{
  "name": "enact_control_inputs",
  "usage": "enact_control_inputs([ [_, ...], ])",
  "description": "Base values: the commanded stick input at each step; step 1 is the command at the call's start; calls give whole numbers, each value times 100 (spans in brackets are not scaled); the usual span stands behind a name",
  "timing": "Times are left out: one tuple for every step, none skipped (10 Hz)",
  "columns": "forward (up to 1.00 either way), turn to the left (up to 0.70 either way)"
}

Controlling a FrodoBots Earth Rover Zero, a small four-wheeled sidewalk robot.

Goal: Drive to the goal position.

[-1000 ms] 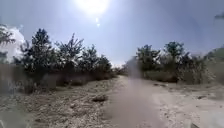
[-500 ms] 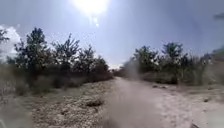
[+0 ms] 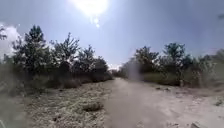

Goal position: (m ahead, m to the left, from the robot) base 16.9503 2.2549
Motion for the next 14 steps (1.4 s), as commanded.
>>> enact_control_inputs([
  [45,2],
  [45,2],
  [45,2],
  [45,2],
  [45,2],
  [45,2],
  [45,2],
  [45,2],
  [45,2],
  [45,2],
  [45,2],
  [45,2],
  [45,2],
  [45,-1],
])
